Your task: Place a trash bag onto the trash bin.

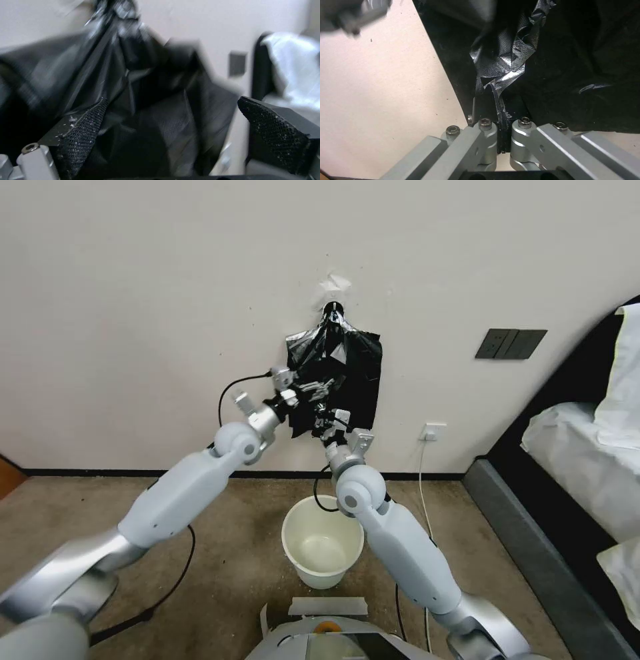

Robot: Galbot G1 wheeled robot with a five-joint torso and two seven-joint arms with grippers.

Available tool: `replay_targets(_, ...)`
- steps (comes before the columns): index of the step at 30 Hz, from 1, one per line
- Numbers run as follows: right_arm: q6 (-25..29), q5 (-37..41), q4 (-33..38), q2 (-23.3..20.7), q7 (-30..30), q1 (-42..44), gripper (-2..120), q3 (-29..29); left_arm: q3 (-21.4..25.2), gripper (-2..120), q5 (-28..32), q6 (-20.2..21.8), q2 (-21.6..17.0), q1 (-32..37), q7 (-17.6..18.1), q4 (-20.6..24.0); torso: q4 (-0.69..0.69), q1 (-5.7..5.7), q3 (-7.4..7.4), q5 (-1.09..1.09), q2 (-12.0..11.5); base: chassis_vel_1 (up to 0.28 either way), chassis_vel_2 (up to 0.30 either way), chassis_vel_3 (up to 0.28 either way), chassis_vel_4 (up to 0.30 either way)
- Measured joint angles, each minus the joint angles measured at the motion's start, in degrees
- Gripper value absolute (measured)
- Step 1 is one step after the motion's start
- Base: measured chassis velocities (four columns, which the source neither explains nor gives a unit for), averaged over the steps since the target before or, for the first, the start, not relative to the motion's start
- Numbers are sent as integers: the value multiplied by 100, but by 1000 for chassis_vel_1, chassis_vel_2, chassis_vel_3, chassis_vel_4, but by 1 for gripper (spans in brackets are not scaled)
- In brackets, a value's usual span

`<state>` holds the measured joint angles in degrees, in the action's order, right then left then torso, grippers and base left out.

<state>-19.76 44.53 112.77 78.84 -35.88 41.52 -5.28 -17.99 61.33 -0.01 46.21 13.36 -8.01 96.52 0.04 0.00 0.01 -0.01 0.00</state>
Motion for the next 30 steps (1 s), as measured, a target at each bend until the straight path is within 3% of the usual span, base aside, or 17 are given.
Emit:
replay_targets(1, 10, -15, 0, 0, 20, 3, 0, 6, -179, 91, -169, 147, -186, -209, 24, -125, -3, 0, 0, 0, 0, 0, 0, 0, 0)
replay_targets(3, 10, -15, 0, 0, 20, 3, 0, 6, -179, 91, -169, 147, -186, -209, 24, -125, -3, 0, 0, 0, 0, 0, 0, 0, 0)
replay_targets(9, 22, -76, -6, 60, 52, 13, 0, -4, -476, 71, -168, 152, -200, -598, 162, -136, -4, 0, -1, 1, 0, 0, 0, 0, 0)
replay_targets(11, 25, -94, 21, 62, 65, 29, 0, -5, -552, 59, -162, 157, -173, -714, 232, -154, -6, 0, 0, 1, 0, 0, 0, 0, 0)
replay_targets(15, 28, -97, 53, 49, 77, 31, 0, 1, -574, 48, -158, 180, -201, -766, 237, -157, -6, 0, -1, 1, 0, 0, 0, 0, 0)
replay_targets(18, 29, -103, 77, 33, 100, 30, 0, 13, -577, 32, -156, 201, -295, -752, 237, -140, -3, 0, -1, 1, 0, 0, 0, 0, 0)
replay_targets(20, 29, -103, 77, 33, 100, 30, 0, 13, -577, 32, -156, 201, -295, -752, 237, -140, -3, 0, -1, 1, 0, 0, 0, 0, 0)
replay_targets(21, 30, -111, 80, 36, 117, 18, 0, 13, -565, 23, -154, 205, -320, -703, 237, -131, -3, 0, 0, 0, 0, 0, 0, 0, 0)
replay_targets(22, 30, -111, 80, 36, 117, 18, 0, 13, -565, 23, -154, 205, -320, -703, 237, -131, -3, 0, 0, 0, 0, 0, 0, 0, 0)
replay_targets(26, 28, -399, 81, 38, 274, -8, 2, 52, -545, 5, -154, 206, -309, -663, 236, -138, -3, 0, 0, 1, 0, 0, 0, 0, 0)
replay_targets(30, 6, -800, 131, 16, 403, 10, 10, 140, -533, 0, -154, 205, -302, -653, 242, -148, -3, 0, 0, 1, 0, 0, 0, 0, 0)
